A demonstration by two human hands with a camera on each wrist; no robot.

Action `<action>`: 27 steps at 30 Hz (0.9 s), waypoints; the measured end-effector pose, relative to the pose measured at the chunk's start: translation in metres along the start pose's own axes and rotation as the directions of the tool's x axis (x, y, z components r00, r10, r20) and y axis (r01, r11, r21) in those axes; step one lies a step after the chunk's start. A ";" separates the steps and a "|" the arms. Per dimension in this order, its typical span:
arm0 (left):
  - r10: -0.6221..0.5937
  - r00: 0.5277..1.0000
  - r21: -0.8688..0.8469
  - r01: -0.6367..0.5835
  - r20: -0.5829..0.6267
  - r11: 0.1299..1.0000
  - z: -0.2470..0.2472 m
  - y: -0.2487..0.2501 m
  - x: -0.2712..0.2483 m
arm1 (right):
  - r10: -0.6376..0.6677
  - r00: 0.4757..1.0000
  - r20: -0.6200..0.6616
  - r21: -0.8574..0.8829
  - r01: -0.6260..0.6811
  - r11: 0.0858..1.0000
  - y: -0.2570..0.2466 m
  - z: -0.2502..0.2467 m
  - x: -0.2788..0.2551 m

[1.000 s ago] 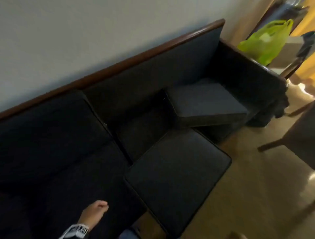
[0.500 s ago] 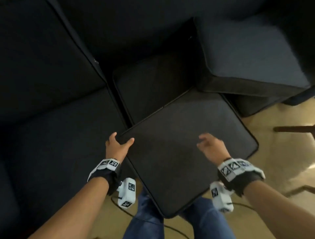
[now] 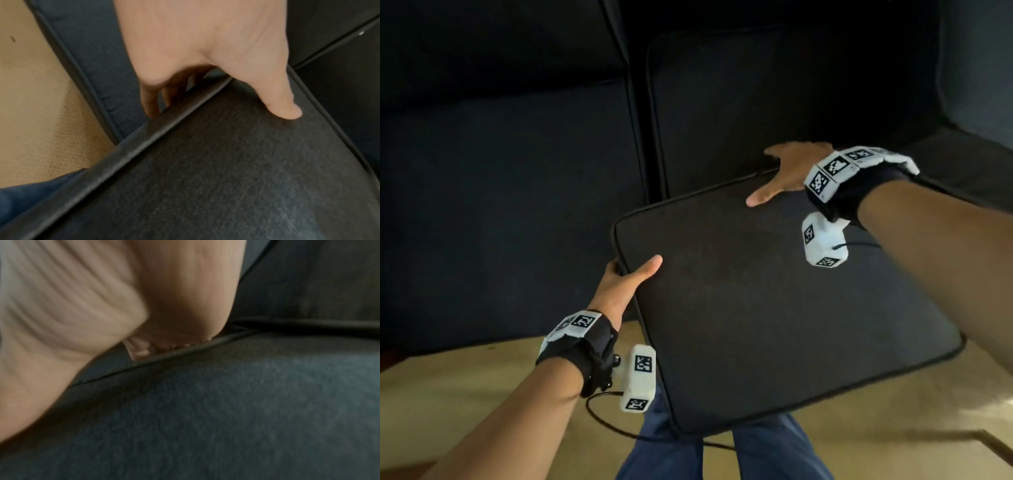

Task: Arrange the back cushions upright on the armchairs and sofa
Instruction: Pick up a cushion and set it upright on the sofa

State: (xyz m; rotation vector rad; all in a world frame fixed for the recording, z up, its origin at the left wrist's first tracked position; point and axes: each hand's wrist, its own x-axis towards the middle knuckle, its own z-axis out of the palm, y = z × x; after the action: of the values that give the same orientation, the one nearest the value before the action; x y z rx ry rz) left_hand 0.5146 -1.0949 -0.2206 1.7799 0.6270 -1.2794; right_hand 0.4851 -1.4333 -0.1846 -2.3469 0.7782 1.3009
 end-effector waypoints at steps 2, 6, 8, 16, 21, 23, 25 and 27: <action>-0.002 1.000 -0.032 0.002 0.014 0.999 0.001 -0.005 -0.003 | -0.002 0.999 0.048 -0.046 0.004 0.999 0.001 0.004 0.002; 0.033 0.999 -0.069 -0.032 0.007 0.997 0.006 -0.004 -0.018 | -0.037 0.998 -0.048 -0.057 0.034 0.998 0.008 0.006 -0.010; 0.039 0.999 -0.105 -0.038 0.010 0.994 0.009 0.001 -0.027 | -0.059 0.991 -0.124 -0.053 0.052 0.997 0.015 0.005 -0.025; 0.404 0.898 0.041 -0.417 0.174 0.908 0.055 0.086 -0.094 | 0.163 0.891 -0.424 0.183 -0.091 0.979 0.102 0.013 -0.167; 0.595 0.589 0.382 -0.808 0.547 0.448 0.141 0.142 -0.169 | 0.382 0.856 -0.349 0.382 -0.242 0.892 0.166 0.052 -0.297; 0.581 0.529 0.435 -0.847 0.619 0.306 0.170 0.141 -0.206 | 0.367 0.848 -0.382 0.445 -0.179 0.878 0.170 0.059 -0.315; 0.572 0.518 0.471 -0.848 0.636 0.245 0.181 0.128 -0.232 | 0.218 0.868 -0.447 0.471 0.021 0.882 0.167 0.058 -0.316; 0.578 0.524 0.502 -0.838 0.626 0.215 0.179 0.117 -0.251 | 0.056 0.883 -0.465 0.473 0.194 0.859 0.160 0.051 -0.316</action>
State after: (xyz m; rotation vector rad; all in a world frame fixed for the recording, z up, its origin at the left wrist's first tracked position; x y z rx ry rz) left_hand 0.4251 -1.2901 0.0296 2.0110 -1.1094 -1.0930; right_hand 0.2173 -1.4389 0.0527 -2.2153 1.0130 0.3990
